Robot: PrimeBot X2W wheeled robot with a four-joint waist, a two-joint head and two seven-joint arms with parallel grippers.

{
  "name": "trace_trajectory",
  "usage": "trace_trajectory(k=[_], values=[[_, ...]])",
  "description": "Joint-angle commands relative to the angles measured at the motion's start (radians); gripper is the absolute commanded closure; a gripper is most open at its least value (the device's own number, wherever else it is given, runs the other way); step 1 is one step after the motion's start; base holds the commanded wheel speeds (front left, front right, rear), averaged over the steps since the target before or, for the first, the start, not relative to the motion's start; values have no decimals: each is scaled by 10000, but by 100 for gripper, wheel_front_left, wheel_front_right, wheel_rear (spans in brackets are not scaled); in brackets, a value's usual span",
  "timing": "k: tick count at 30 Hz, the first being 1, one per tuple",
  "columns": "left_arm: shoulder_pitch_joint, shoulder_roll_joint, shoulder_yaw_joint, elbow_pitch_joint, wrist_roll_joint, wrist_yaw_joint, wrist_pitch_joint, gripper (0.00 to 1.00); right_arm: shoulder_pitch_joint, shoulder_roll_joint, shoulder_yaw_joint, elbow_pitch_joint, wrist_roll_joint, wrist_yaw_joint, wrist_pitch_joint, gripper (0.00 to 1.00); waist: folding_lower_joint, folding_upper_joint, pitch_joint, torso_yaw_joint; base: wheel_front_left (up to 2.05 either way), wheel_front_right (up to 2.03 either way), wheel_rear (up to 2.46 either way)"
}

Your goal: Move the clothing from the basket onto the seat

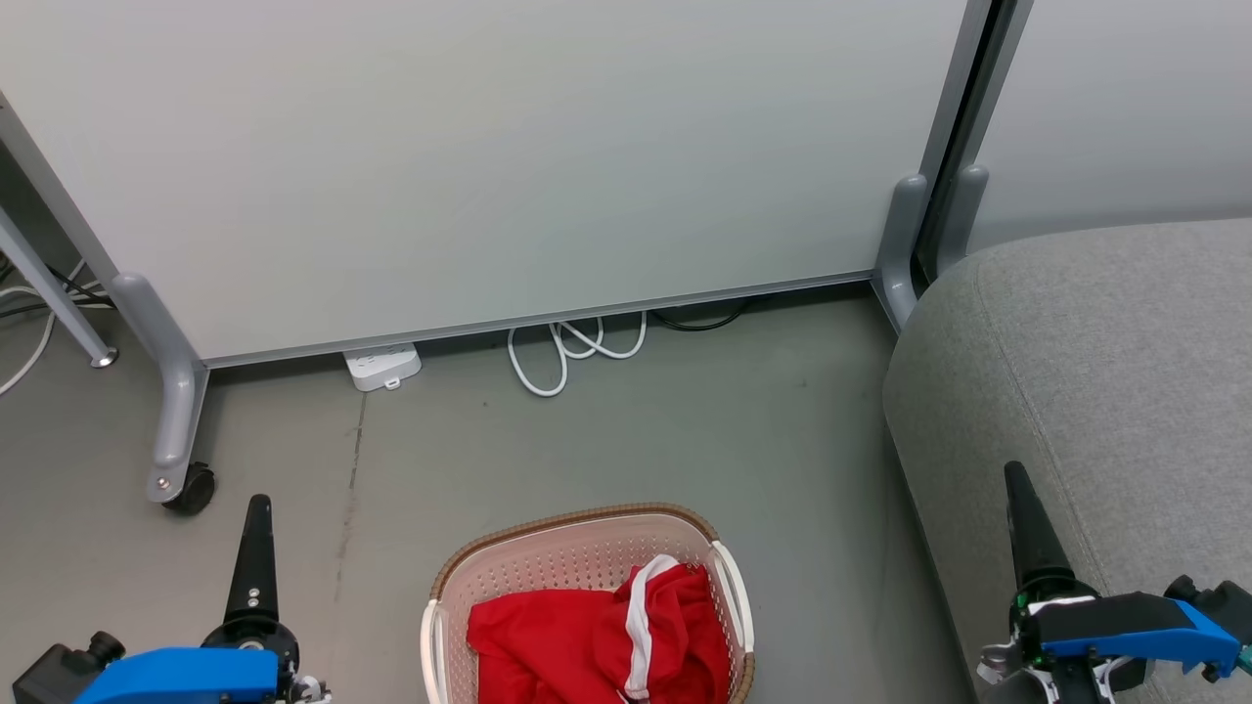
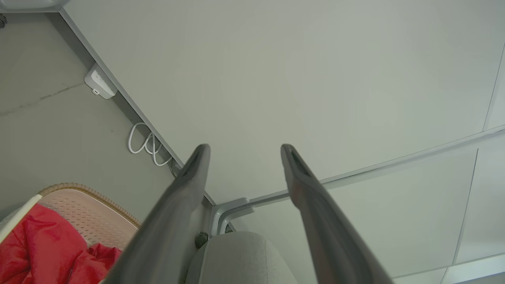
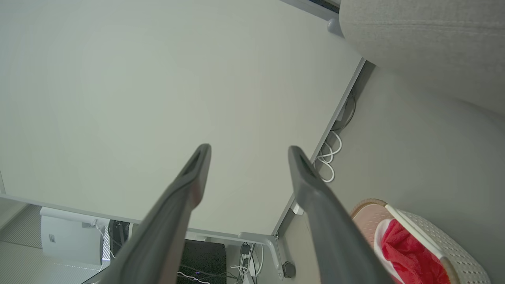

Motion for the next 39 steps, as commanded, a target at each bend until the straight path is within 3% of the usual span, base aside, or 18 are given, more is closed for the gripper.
trace_trajectory(k=[1, 19, 39], values=[[-373, 117, -92, -246, 539, 43, -132, 0, -302, -37, 125, -205, -516, 3, -115, 0, 0, 0, 7, 0, 0, 0, 0], [-491, 148, -801, -317, 4092, 577, -782, 0, -375, -47, 745, -358, -4128, 4, -767, 0, 0, 0, 27, 34, 0, 0, 0], [-578, 172, -1265, -115, 6849, 715, -1363, 0, -400, -55, 1058, 53, -6766, 4, -1344, 0, 0, 0, 8, 117, 0, 0, 0]])
